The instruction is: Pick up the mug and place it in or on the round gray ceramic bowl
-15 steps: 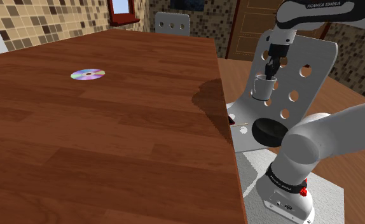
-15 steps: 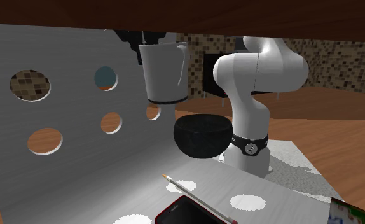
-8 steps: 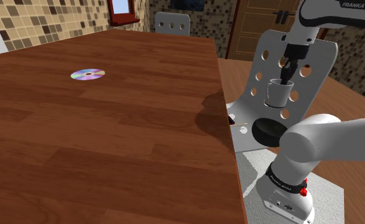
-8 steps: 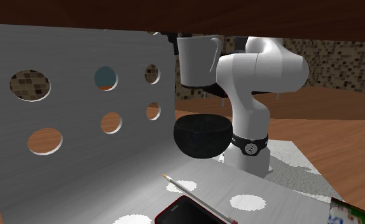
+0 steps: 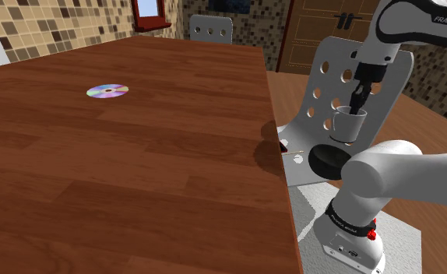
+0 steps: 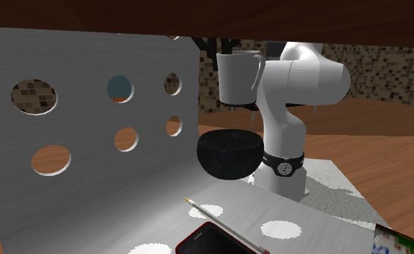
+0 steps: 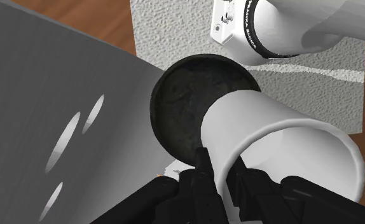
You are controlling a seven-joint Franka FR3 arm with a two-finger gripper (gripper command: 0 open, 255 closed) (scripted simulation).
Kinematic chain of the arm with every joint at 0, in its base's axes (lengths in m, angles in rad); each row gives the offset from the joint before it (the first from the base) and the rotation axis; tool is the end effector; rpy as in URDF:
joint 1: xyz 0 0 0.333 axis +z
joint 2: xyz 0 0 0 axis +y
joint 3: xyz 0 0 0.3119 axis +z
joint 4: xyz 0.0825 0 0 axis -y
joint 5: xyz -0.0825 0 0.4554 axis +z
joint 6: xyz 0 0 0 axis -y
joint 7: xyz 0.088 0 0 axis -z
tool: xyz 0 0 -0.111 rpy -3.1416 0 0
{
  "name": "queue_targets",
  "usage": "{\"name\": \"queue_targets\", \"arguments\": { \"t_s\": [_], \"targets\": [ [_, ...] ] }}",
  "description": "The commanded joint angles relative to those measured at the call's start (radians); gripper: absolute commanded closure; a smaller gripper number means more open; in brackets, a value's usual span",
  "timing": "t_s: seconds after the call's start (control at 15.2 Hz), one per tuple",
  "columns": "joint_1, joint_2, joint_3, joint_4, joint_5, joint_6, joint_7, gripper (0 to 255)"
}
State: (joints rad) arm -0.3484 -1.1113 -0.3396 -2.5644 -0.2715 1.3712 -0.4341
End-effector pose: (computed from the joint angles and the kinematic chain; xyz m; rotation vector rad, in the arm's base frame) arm 0.1996 -0.2246 0.5403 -3.0558 0.1423 0.1259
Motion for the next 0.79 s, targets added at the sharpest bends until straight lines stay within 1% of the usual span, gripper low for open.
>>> {"name": "queue_targets", "arguments": {
  "t_s": [0.0, 0.73],
  "targets": [
    [-0.004, -0.012, -0.006, -0.033, -0.006, 0.021, 0.002, 255],
    [-0.03, -0.052, -0.054, -0.192, -0.056, 0.139, 0.005, 255]
  ]
}}
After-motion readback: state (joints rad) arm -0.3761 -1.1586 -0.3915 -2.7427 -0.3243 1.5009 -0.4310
